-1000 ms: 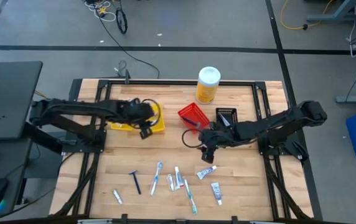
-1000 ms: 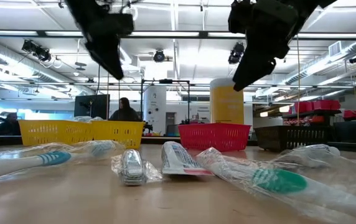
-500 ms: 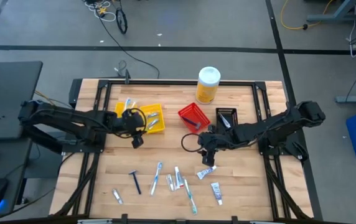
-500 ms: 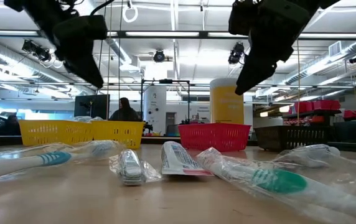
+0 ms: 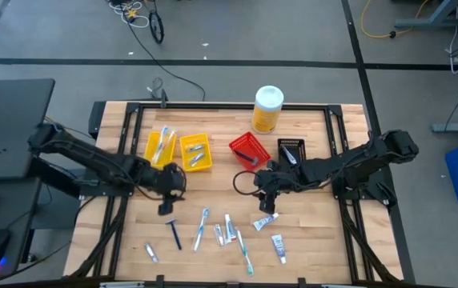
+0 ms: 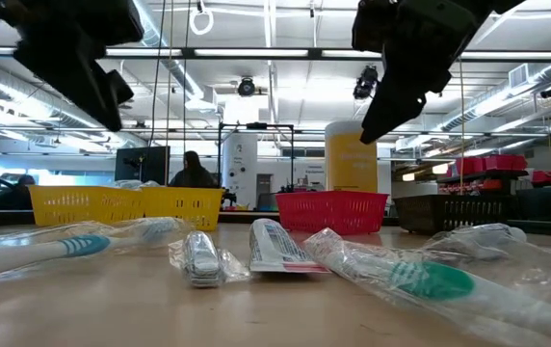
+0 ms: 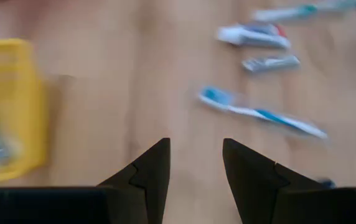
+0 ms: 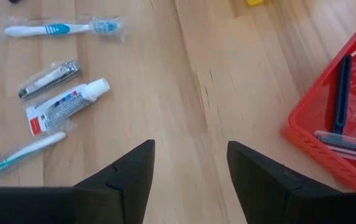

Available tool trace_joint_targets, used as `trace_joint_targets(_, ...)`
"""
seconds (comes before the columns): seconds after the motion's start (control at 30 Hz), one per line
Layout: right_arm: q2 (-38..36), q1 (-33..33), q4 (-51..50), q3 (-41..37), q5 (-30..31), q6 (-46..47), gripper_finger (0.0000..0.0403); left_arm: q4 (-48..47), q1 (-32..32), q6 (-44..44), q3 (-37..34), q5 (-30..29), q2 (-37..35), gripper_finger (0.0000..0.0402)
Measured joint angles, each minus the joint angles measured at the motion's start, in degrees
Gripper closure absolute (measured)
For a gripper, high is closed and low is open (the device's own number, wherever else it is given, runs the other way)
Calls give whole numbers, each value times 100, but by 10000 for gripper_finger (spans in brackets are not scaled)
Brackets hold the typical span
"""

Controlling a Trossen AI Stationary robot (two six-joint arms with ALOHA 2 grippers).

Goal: Pick & Place Travel size toiletries
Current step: Put the blue razor into the red bin

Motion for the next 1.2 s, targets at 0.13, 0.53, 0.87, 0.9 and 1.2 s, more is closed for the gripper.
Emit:
trace_joint_targets(0.13,0,0,129,0,0,0,193,390,-545,114,2,280,428,247)
trace_joint_targets(0.53,0,0,339,0,0,0,184,1140,-1725,289,2,854,1991,247)
trace_joint_targets(0.87,0,2,568,0,0,0,202,1412,-2302,1250,18,220,2768,247)
trace_joint_targets(0.9,0,2,607,0,0,0,203,1404,-2310,1244,24,148,2788,247)
trace_joint_targets(1.2,0,-20,978,0,142,-523,195,1406,-2298,1106,24,126,2850,285)
